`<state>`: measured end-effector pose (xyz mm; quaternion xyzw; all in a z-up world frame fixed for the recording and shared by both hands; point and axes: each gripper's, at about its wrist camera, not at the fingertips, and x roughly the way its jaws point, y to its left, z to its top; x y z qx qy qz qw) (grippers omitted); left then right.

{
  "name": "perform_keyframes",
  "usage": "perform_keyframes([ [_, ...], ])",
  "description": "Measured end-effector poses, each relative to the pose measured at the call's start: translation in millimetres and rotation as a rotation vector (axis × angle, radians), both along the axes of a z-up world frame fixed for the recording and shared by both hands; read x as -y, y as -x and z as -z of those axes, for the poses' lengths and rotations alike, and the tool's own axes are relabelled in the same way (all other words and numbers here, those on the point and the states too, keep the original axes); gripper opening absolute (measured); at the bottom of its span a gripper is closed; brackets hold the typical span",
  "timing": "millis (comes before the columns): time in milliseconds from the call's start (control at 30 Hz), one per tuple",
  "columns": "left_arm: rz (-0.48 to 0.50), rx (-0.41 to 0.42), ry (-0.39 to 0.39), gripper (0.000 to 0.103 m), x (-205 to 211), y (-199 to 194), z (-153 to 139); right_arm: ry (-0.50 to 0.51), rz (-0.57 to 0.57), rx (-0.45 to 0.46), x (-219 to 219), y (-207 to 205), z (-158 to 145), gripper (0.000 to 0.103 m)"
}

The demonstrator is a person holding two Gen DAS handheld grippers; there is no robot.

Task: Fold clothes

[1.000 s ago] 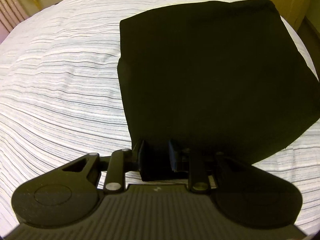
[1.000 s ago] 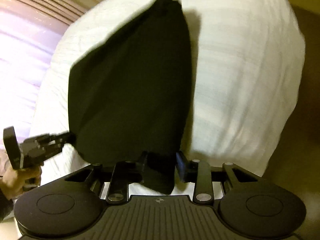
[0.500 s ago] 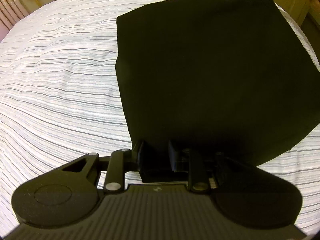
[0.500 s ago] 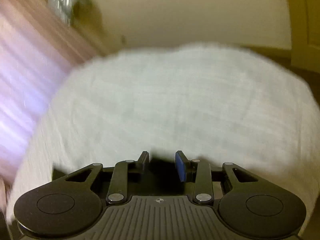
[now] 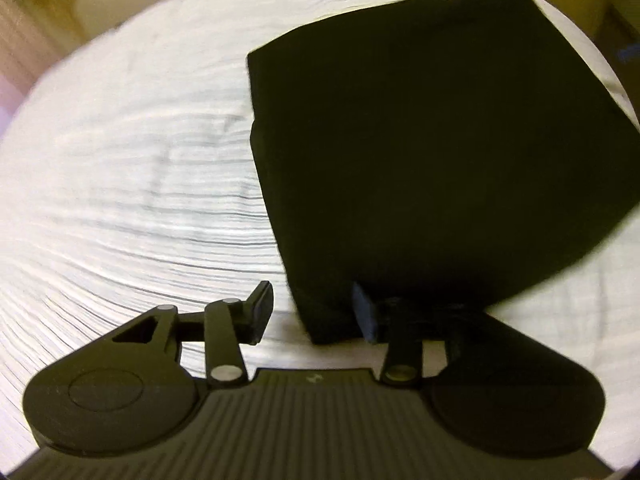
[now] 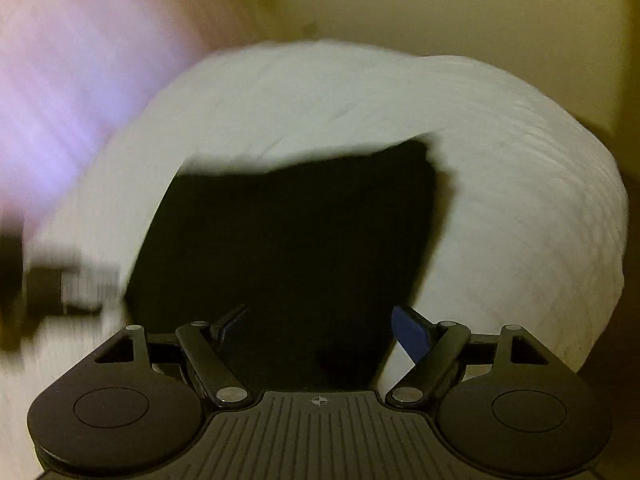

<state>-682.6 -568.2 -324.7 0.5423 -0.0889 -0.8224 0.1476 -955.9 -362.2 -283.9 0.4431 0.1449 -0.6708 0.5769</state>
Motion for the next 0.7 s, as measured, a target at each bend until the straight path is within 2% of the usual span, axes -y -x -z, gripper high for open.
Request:
perform_keyframes([
  [33,0.047,0.003,0.037,0.042,-7,-6,-3,-0.018,-0.07,-0.054,-4,-22,1,0.08],
  [67,0.099,-0.007,0.074,0.05,-16,-13,-5,-0.032,-0.141,-0.114,-4,-42,3,0.08],
  [100,0.151,-0.018,0.11,0.062,-25,-20,-6,-0.045,-0.213,-0.174,-5,-61,5,0.08],
  [167,0.267,-0.041,0.188,0.074,-46,-34,-8,-0.072,-0.354,-0.296,-5,-100,9,0.08],
  [267,0.429,-0.046,0.275,0.08,-73,-44,-1,-0.121,-0.511,-0.499,5,-139,29,0.08],
  [400,0.619,-0.033,0.382,0.082,-106,-49,25,-0.201,-0.671,-0.683,20,-164,68,0.08],
  [467,0.664,-0.025,0.444,0.082,-116,-47,39,-0.209,-0.71,-0.756,21,-167,77,0.079],
  [500,0.672,-0.016,0.471,0.082,-121,-43,48,-0.211,-0.714,-0.781,22,-166,79,0.074],
  [533,0.678,-0.006,0.498,0.082,-126,-38,58,-0.22,-0.701,-0.792,23,-161,78,0.054],
  [600,0.681,-0.001,0.54,0.082,-127,-33,67,-0.226,-0.688,-0.795,23,-154,76,0.053],
  [667,0.702,0.022,0.585,0.082,-128,-31,71,-0.218,-0.69,-0.792,19,-151,72,0.037],
  [700,0.713,0.031,0.605,0.082,-129,-32,71,-0.21,-0.682,-0.794,16,-151,69,0.035],
])
